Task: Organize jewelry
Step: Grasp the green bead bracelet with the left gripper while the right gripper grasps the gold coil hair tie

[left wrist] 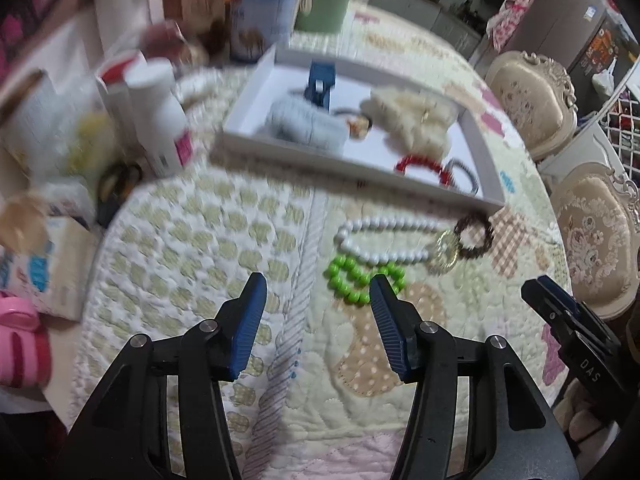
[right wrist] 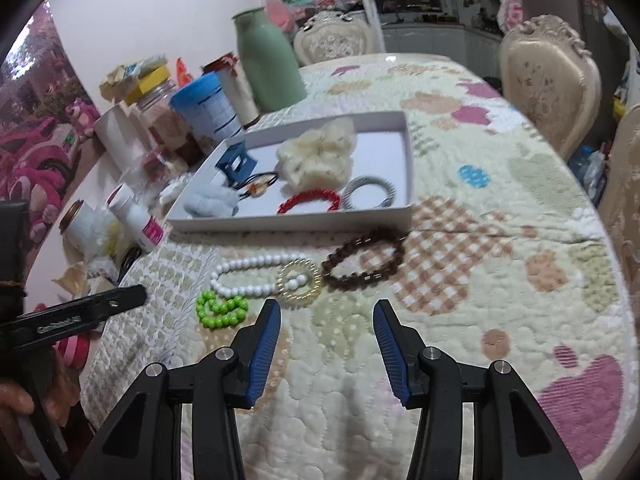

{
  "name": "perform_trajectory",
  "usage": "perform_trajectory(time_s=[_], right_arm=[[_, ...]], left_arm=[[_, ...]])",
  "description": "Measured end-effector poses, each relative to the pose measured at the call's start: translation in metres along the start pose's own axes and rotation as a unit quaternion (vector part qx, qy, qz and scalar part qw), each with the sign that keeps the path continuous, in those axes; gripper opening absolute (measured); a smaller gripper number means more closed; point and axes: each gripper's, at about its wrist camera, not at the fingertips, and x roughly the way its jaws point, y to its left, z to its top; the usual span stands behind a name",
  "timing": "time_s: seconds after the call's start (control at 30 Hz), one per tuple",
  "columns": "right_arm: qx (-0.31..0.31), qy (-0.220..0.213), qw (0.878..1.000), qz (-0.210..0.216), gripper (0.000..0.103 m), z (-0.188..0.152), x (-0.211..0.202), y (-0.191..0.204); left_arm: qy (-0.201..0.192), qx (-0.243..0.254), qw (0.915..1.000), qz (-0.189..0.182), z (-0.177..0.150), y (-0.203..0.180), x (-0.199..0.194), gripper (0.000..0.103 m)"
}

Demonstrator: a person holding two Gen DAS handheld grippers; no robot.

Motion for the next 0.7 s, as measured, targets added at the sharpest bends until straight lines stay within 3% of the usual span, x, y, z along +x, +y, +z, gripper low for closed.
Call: perform_trajectory(time_s=[0.2, 0.4, 0.7], right_arm=[[-0.017, 0.02, 1.0, 0.01, 0.044, 0.004, 0.034, 0.011], [-0.019, 0.022, 1.0, -0.001, 0.041, 0.019, 0.061, 0.01], [-0.075, 0.048, 0.996, -0.013, 0.021, 0.027, 0.097, 0.023]], left_arm=[[0.034, 0.031, 0.9989, -0.009, 0.001, -0.005, 0.03, 0.054], [0.043, 0.057, 0.9974, 0.008, 0.011, -0.008, 0.053, 0.054], [0.051, 0.091, 0.9945, 0.005, 0.015, -0.016, 0.075, 0.053]])
